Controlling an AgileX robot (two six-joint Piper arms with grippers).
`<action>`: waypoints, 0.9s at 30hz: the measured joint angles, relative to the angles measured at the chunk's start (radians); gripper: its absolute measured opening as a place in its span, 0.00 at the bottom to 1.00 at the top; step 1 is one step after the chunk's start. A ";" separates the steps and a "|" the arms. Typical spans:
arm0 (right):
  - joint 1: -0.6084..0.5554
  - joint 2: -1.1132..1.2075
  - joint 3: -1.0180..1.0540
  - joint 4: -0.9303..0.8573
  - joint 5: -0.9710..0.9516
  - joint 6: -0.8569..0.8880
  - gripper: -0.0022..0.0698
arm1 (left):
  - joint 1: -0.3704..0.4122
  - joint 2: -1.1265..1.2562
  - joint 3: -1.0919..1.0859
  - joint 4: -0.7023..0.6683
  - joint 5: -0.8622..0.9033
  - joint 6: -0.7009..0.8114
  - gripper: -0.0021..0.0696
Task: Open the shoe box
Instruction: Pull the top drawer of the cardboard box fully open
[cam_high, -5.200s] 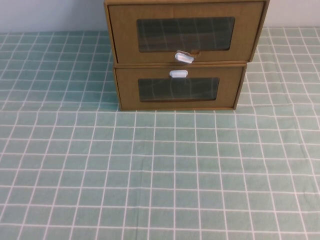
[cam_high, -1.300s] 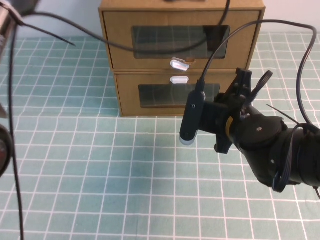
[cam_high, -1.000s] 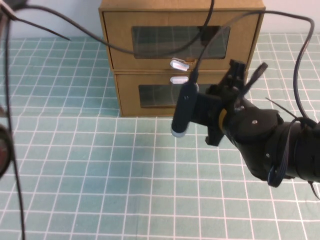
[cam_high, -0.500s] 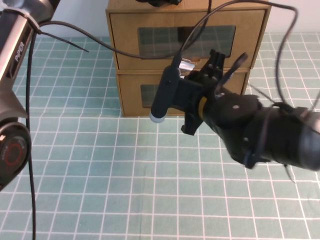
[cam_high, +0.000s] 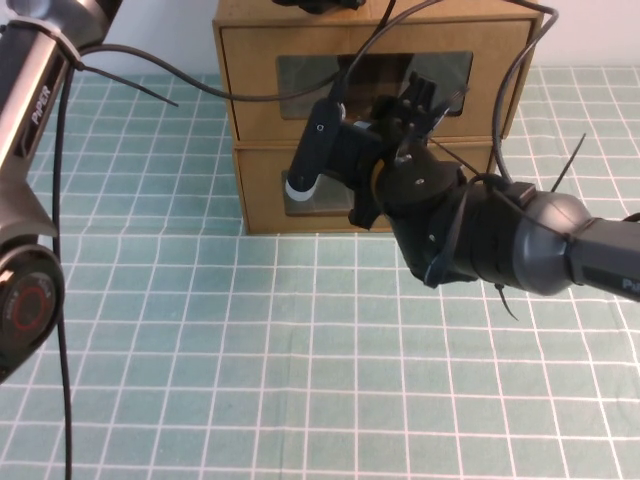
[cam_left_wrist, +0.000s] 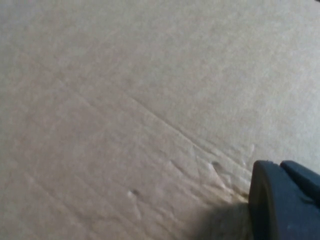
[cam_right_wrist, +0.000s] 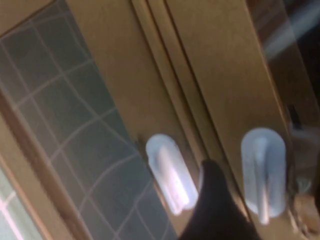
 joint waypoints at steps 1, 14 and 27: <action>0.000 0.006 -0.007 0.002 0.000 0.000 0.55 | 0.000 0.002 0.000 0.000 -0.002 0.000 0.02; 0.014 0.079 -0.092 0.008 0.090 -0.020 0.21 | 0.000 0.008 -0.002 -0.001 -0.009 0.007 0.02; 0.062 0.066 -0.009 -0.064 0.191 -0.083 0.19 | 0.004 0.021 -0.012 -0.026 0.004 0.033 0.02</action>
